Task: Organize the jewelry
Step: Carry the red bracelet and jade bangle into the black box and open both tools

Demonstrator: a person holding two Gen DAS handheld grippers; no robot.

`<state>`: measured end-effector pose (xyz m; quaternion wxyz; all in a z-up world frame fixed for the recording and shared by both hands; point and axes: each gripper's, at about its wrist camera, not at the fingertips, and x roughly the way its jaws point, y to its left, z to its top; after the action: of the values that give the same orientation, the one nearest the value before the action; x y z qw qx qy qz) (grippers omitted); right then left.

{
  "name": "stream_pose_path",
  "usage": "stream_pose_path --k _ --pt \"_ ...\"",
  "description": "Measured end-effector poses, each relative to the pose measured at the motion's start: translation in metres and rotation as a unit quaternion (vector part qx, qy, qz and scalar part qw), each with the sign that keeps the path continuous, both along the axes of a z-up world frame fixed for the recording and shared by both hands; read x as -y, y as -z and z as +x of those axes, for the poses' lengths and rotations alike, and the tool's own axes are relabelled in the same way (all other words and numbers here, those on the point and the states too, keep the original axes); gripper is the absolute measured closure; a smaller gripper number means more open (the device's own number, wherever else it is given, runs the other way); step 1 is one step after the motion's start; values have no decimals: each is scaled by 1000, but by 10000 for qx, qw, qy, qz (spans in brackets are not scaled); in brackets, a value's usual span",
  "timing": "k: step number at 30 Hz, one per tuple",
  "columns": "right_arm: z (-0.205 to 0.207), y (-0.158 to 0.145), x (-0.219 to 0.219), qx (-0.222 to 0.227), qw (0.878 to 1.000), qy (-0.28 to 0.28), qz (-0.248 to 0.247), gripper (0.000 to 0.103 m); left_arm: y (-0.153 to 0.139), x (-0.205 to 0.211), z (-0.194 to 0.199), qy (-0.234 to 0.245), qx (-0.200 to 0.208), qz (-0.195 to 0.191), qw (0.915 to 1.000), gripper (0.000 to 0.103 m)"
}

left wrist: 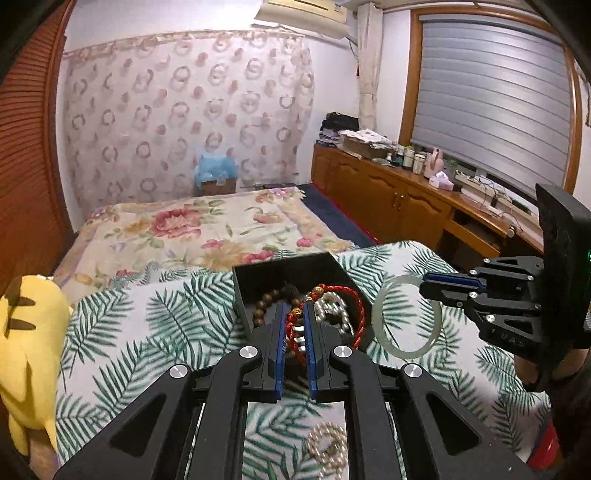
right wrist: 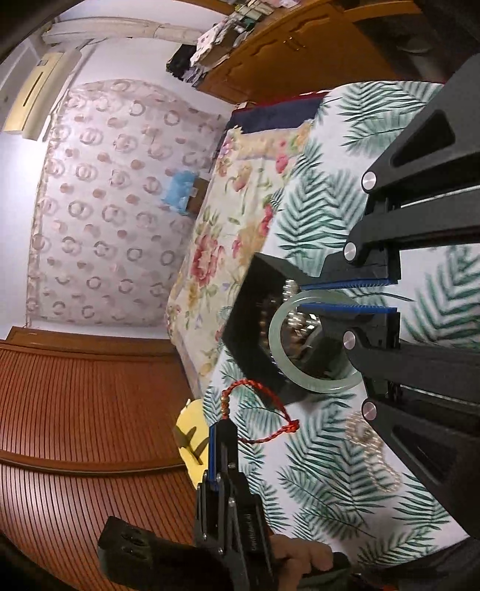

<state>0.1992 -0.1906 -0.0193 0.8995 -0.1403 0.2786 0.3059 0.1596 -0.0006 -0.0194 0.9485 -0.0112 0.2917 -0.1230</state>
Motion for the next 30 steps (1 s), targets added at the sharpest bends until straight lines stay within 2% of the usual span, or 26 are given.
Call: stream_pose_path --k 9,18,23,24,25,27,30 --pt "41 2 -17 64 9999 -90 -13 95 4 -4 46 -127 -77 -37 9999 95" --pt "57 4 -13 29 10000 -42 15 94 29 -1 62 -164 -284 -81 9994 95" --pt "61 2 -16 33 9999 -83 51 94 33 -7 66 -162 -338 -221 9991 93" --pt "61 3 -18 16 9999 -105 47 94 33 -8 67 -159 -337 -249 9990 88" --pt "62 6 -21 -17 9999 -145 29 94 33 -9 67 -163 -334 -272 9989 75" --pt "63 10 -27 -76 9998 -201 -22 94 34 -11 67 -181 -312 -283 9989 64" --pt "62 18 -36 -164 9994 -292 -98 94 34 -13 66 -230 -307 -289 9988 59"
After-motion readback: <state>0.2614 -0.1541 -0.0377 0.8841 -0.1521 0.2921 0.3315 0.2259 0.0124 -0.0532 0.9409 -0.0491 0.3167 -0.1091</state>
